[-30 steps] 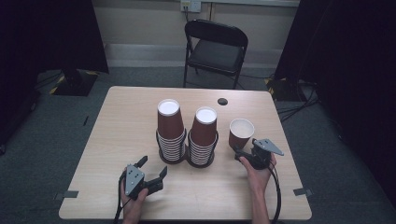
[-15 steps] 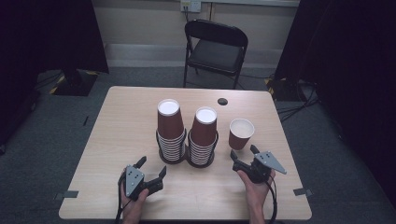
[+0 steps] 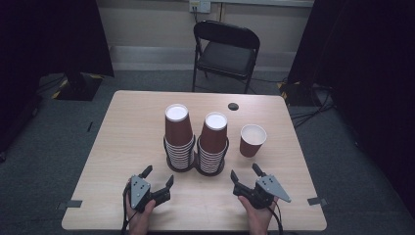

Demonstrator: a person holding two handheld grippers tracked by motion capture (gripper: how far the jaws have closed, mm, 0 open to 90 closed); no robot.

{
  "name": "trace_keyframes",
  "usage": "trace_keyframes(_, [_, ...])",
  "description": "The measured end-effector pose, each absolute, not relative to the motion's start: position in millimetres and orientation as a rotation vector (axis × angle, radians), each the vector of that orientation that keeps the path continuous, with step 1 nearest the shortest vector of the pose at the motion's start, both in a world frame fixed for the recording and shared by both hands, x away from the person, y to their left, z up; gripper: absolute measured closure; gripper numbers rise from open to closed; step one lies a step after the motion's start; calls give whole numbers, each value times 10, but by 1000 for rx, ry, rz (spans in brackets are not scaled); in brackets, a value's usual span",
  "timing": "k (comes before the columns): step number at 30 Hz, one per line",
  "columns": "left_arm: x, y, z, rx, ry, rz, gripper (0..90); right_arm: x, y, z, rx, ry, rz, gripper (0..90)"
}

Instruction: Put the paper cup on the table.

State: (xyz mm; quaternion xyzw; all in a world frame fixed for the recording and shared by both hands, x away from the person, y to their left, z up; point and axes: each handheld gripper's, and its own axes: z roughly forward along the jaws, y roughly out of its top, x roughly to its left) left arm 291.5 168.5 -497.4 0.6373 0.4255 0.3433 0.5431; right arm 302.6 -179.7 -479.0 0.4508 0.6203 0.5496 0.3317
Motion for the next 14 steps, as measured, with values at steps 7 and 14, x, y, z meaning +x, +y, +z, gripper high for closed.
trace_keyframes(7, [2914, 1688, -4975, 1514, 1001, 809, 170, 2971, -1688, -4904, 1174, 1631, 1455, 159])
trace_keyframes(14, [2912, 1687, -4975, 1518, 997, 814, 171, 2929, -1637, -4961, 1156, 1623, 1412, 144])
